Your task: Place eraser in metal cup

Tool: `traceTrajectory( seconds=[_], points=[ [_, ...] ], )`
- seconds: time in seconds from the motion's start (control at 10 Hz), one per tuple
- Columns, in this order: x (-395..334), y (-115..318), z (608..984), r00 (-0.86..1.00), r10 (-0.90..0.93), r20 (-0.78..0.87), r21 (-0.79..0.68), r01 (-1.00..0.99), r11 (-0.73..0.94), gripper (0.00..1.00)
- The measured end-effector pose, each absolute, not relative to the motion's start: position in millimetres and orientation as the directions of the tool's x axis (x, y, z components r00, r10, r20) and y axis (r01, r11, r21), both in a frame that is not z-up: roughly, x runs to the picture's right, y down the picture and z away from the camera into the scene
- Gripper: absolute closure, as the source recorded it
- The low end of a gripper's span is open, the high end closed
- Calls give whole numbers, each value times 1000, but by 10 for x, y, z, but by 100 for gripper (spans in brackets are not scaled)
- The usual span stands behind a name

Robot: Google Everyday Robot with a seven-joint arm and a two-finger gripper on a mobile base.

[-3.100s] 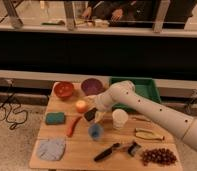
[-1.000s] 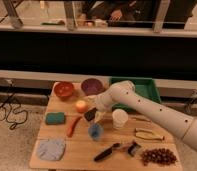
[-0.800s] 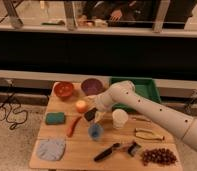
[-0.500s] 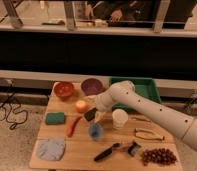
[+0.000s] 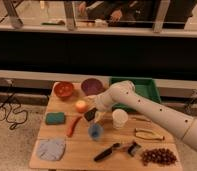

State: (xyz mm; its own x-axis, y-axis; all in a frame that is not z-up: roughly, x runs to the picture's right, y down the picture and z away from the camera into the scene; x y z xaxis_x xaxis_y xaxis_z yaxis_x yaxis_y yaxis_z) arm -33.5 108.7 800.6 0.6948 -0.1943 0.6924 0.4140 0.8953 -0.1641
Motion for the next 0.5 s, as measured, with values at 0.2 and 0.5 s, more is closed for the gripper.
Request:
traceTrajectory(
  seconds=[0.2, 0.5],
  points=[
    [-317, 1000, 7907, 700, -204, 685, -134, 397, 908, 20],
    [-242, 812, 7704, 716, -218, 663, -96, 370, 924, 20]
  ],
)
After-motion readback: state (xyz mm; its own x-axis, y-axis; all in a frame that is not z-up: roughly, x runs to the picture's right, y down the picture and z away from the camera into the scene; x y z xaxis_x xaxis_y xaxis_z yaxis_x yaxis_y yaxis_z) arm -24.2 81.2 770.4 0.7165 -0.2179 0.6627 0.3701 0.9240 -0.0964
